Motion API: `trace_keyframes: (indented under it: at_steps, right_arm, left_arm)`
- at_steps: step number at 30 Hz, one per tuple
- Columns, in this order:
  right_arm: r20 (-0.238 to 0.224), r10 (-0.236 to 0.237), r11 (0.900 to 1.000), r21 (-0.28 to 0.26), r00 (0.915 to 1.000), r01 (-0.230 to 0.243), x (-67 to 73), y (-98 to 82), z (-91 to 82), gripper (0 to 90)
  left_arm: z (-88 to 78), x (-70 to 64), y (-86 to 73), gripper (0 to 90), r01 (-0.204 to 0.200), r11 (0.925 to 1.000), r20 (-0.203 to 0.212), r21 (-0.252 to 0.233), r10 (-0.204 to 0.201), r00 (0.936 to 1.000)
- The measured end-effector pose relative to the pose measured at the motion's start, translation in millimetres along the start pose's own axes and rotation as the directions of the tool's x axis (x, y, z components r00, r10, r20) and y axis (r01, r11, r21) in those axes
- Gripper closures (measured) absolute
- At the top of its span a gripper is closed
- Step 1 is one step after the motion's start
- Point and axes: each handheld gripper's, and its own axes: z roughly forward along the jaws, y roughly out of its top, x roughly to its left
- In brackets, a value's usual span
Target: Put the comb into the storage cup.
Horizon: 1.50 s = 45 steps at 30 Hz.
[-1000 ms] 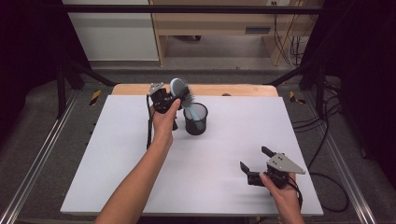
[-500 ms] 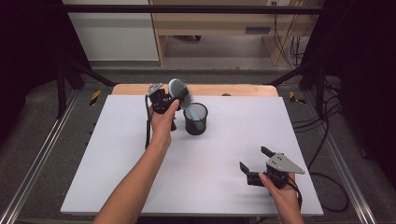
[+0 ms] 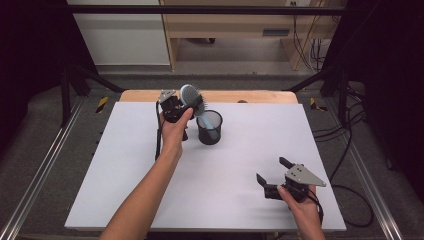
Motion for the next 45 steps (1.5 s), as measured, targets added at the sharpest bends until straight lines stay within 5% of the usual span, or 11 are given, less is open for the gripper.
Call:
trace_keyframes:
  at_steps: [18, 45]
  right_arm:
    - [-0.005, 0.001, 1.000, 0.003, 1.0000, -0.001, 0.6, 0.0, 0.2, 2.5]
    - [-0.010, -0.005, 1.000, 0.006, 0.9999, 0.005, 2.3, 0.2, 1.0, 2.5]
  left_arm:
    - [-0.6, -3.7, -0.2, 6.0, -0.043, 0.9990, -0.036, 0.007, 0.044, 0.9984]
    - [-11.0, -6.1, -0.6, 3.8, -0.076, 0.9971, -0.025, 0.004, 0.076, 0.9968]
